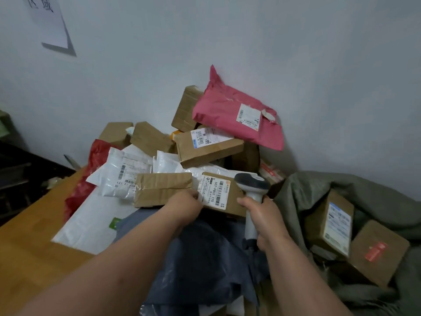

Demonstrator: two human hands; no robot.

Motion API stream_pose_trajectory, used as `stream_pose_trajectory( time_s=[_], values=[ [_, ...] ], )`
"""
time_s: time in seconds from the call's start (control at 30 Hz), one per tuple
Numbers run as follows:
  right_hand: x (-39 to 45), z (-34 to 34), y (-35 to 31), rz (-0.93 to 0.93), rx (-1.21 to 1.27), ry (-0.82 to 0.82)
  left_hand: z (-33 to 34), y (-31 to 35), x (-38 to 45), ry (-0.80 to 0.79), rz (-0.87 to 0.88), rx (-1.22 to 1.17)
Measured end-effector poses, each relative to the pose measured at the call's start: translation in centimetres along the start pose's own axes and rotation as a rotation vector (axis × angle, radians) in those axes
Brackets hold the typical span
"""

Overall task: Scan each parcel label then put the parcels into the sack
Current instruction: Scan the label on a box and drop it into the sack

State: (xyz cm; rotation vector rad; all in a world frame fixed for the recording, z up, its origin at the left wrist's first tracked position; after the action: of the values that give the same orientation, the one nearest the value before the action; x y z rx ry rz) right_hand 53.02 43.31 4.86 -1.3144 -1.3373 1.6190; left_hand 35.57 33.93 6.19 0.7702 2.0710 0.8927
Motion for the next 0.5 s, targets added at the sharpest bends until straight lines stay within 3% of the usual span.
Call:
stream_pose_trajectory(
  time_s=[0.23, 0.33, 0.5],
  values=[
    [-3.3, -2.3, -0.3, -0.062, 0.176, 0.062, -0.9, 2.5, -1.5, -0.106, 0.099, -0.724],
    [-5.4, -2.1, -0.6, -0.101, 0.187, 0.024, -0.5, 3.8, -2.7, -0.137, 0.214, -0.743],
    [-8.6, -2.3, -0.7, -0.163, 0.214, 0.016, -0.6, 4.3, -4.3, -0.012, 0.395, -0.656]
  ],
)
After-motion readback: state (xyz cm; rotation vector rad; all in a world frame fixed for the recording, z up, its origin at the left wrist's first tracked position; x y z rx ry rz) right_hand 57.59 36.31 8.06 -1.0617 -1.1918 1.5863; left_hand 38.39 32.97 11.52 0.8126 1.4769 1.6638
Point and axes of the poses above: each hand's wrist, its own x-axis towards the middle knuckle, its own z-axis out of the palm, y = z × x, the point moved 5 cm from there along x, towards the middle knuckle, and after that the axes turned 2 degrees about -z, right-handed, at the moved point
